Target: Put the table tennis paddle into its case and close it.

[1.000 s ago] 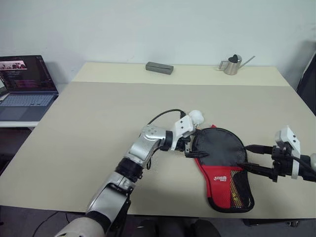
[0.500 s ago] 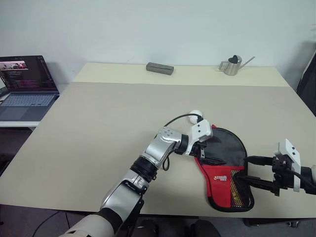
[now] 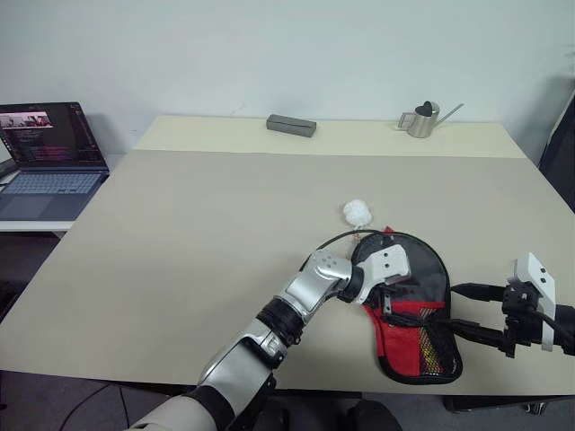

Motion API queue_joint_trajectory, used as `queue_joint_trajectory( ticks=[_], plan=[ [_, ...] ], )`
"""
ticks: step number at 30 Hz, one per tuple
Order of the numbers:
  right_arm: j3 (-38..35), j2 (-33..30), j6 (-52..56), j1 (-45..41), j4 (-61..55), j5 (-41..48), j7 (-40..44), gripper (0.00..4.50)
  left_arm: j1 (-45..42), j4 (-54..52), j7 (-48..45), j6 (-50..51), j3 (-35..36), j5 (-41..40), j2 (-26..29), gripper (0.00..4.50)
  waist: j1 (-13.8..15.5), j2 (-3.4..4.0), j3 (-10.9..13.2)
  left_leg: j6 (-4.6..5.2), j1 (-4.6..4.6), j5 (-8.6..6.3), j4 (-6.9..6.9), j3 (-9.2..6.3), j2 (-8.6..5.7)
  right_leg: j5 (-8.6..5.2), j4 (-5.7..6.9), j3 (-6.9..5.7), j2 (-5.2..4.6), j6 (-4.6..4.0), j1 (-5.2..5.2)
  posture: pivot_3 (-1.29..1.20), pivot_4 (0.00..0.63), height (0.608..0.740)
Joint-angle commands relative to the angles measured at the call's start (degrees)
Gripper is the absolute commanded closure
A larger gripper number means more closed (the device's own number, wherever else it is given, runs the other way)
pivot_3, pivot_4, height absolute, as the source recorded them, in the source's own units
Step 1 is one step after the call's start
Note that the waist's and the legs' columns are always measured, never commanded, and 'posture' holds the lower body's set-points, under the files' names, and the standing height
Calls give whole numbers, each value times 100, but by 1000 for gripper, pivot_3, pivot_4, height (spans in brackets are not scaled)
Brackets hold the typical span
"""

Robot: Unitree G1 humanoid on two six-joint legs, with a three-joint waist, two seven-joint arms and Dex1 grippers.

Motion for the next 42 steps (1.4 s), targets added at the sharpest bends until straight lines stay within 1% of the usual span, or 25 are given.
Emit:
queue_joint_trajectory(
  ticks=[1,7,8,9,11,13,15,17,19,20,21,23,24,26,27,29,32,35,38,42],
  plan=[
    [-197,15,51,-74,-224,167,-95,0,26,564,267,-276,-24,226,-85,66,8,1,-1,0,0,0,2,-2,1,0,0,-1,0,0,2,0,150,740],
    [-327,7,269,-201,-324,432,-251,0,33,1070,311,-479,-30,291,-195,66,19,-2,-2,17,45,-10,7,-11,1,2,-18,-15,-2,12,66,0,150,740],
    [-364,12,327,-269,-322,515,-291,0,31,1106,321,-507,-31,296,-208,66,19,-2,-3,19,49,-11,7,-14,1,-10,-20,-18,-2,32,72,0,150,740],
    [-404,32,403,-380,-299,628,-357,0,28,1134,334,-527,-32,300,-221,66,16,-2,-3,19,50,-11,7,-15,2,-10,-21,-18,-2,33,75,0,150,740],
    [-461,151,691,-977,-112,1061,-679,0,15,1172,325,-537,-30,291,-246,66,-3,-3,-3,19,57,-10,8,-15,2,-9,-20,-19,-2,34,83,0,150,740],
    [-358,284,957,-1657,81,1309,-1054,0,6,1181,288,-539,-23,286,-257,66,-6,-6,-2,20,64,-10,11,-14,2,-5,-21,-15,-2,35,90,0,150,740],
    [-133,421,1137,-2243,224,1375,-1361,0,9,1159,223,-538,-31,282,-254,66,2,2,-8,22,69,-8,10,-15,2,-3,-20,-14,-2,34,93,0,150,740],
    [258,663,1285,-2962,491,1303,-1705,0,28,1109,172,-519,-44,275,-240,66,-11,14,-16,23,70,-7,9,-19,3,-3,-19,-22,3,33,93,0,150,740],
    [531,860,1436,-3437,724,1234,-1932,0,47,1075,142,-503,-45,277,-227,66,-6,20,-19,22,68,-7,7,-22,2,0,-18,-21,6,26,89,0,150,740],
    [640,942,1504,-3615,827,1210,-2023,0,57,1058,129,-495,-47,277,-219,66,-8,19,-19,22,66,-7,7,-23,3,12,-19,-22,5,6,87,0,150,740],
    [844,1060,1603,-3898,1007,1058,-2248,0,69,1037,118,-484,-51,279,-207,66,-9,20,-19,23,65,-7,6,-24,2,14,-19,-22,4,4,86,0,150,740],
    [1592,1186,1654,-4487,1380,327,-2704,0,90,1001,93,-452,-64,279,-187,66,-17,26,-23,23,60,-7,9,-28,1,14,-18,-18,-1,3,81,0,150,740],
    [1773,1310,1665,-4704,1576,172,-2804,0,104,981,83,-441,-66,284,-176,66,-18,29,-25,23,59,-7,8,-28,-4,14,-17,-11,-4,3,75,0,150,740],
    [2066,1513,1440,-4981,1842,-66,-2720,0,124,955,74,-429,-75,294,-160,66,-17,29,-25,22,51,-7,6,-32,-3,14,-15,-12,-4,3,63,0,150,740],
    [2198,1751,1347,-5228,2143,-218,-2800,0,144,924,57,-410,-85,292,-142,66,-16,29,-25,21,45,-6,6,-34,-3,14,-14,-15,-4,3,57,0,150,740],
    [2318,2026,1264,-5508,2505,-432,-2892,0,170,880,37,-381,-101,285,-120,66,-28,31,-26,5,40,3,7,-34,-4,15,-13,-17,-1,2,51,0,150,740],
    [2629,2555,861,-6069,3487,-963,-2991,0,183,853,26,-352,-115,293,-109,66,-30,32,-27,3,33,4,7,-36,-5,15,-12,-13,-3,2,42,0,150,740],
    [2827,2907,499,-6431,4345,-1465,-3121,0,203,815,8,-328,-116,296,-85,66,-26,33,-27,2,32,5,5,-37,-7,15,-8,-9,-4,2,34,0,150,740],
    [2890,3275,85,-6819,5476,-1950,-3412,0,235,777,-3,-296,-125,304,-69,66,-24,33,-29,0,29,6,4,-35,-8,15,-3,-4,-4,1,23,0,150,740],
    [2913,3608,-474,-7208,6596,-2406,-3529,0,269,721,-14,-254,-135,312,-53,66,-39,33,-29,-1,24,6,3,-29,-8,15,6,13,-4,0,5,0,150,740]
  ],
)
